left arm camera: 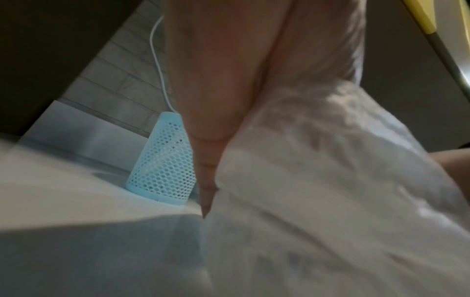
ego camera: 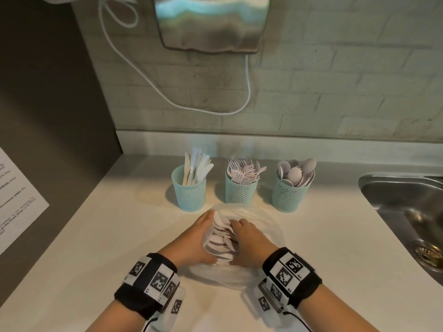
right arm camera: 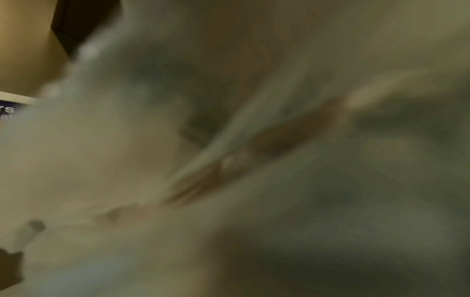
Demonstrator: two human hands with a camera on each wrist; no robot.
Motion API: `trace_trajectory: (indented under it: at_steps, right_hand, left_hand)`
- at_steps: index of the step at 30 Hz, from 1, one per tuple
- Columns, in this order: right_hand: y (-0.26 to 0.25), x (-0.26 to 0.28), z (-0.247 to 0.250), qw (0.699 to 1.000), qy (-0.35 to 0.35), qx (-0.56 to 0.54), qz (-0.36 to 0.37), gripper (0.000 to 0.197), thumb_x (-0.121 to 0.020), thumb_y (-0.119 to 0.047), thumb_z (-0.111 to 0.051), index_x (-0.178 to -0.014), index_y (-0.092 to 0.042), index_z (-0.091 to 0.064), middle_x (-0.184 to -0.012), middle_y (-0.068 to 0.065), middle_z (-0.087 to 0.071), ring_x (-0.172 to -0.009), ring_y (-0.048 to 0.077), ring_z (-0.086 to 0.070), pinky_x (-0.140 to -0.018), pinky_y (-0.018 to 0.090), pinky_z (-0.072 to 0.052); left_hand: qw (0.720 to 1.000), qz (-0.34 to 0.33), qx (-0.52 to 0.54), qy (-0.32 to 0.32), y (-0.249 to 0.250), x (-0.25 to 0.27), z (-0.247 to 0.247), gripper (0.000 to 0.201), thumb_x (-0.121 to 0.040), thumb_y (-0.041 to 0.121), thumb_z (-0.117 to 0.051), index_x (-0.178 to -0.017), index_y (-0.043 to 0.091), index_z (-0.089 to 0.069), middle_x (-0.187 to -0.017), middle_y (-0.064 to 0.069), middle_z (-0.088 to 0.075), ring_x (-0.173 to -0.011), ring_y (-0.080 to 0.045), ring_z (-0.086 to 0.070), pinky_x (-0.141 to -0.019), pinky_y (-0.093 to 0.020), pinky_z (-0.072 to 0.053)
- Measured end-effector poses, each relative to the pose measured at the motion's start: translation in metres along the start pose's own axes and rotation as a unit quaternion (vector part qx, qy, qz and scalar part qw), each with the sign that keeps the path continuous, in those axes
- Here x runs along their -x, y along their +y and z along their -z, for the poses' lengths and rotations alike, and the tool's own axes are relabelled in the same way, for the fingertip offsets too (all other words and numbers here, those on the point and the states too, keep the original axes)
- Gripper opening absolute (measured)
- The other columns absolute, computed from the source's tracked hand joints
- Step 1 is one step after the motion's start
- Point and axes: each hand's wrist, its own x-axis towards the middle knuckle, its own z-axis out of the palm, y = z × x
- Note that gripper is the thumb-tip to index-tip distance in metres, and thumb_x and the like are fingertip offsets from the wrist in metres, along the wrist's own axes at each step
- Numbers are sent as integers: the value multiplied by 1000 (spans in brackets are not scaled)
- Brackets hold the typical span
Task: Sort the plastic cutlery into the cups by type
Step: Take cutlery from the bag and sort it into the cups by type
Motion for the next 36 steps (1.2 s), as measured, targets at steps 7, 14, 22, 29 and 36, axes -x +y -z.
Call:
trace_trajectory:
  at_steps: [7, 14, 22, 29, 36]
  right_hand:
    - [0, -2, 3, 999, -37, -6, 4, 67, -75, -34, -73, -130, -15, -39, -117, 14, -58, -107, 32, -56, -86, 34, -45]
    - [0, -2, 0, 999, -22, 15, 18, 58, -78, -35, -70, -126, -14, -44, -115, 12, -63, -106, 31, -59, -83, 31, -43]
    - [3, 4, 3, 999, -21, 21, 28, 52, -77, -34, -70, -121, -16, -47, -112, 10, -64, -103, 30, -59, -82, 31, -43]
    - [6, 9, 1, 999, -28, 22, 35, 47, -77, -33, -71, -115, -19, -49, -109, 8, -65, -100, 29, -60, -79, 29, -41]
    - [11, 11, 11, 1000, 12, 19, 20, 59, -74, -28, -72, -125, -18, -44, -112, 8, -64, -104, 29, -60, -82, 31, -45]
  left_hand:
    - [1000, 11, -19, -1, 4, 4, 14, 105, -77, 1, -64, -150, 20, 8, -158, 9, 7, -145, -7, -2, -108, -13, -9]
    - [998, 23, -52, -9, 3, 11, 18, 102, -78, -7, -54, -149, 21, 13, -158, 10, 14, -146, -9, -2, -106, -13, -12]
    - [998, 20, -64, 7, 8, 14, 14, 98, -79, -8, -50, -149, 20, 13, -157, 9, 16, -146, -10, -3, -110, -17, -15]
    - [998, 18, -64, 7, 14, 15, 12, 98, -80, -9, -50, -149, 21, 12, -158, 8, 15, -146, -12, -2, -114, -22, -14]
    - [964, -53, -141, 220, 25, 26, 5, 52, -84, 20, -62, -133, 19, -46, -148, 1, -28, -134, -15, -30, -109, -31, -33]
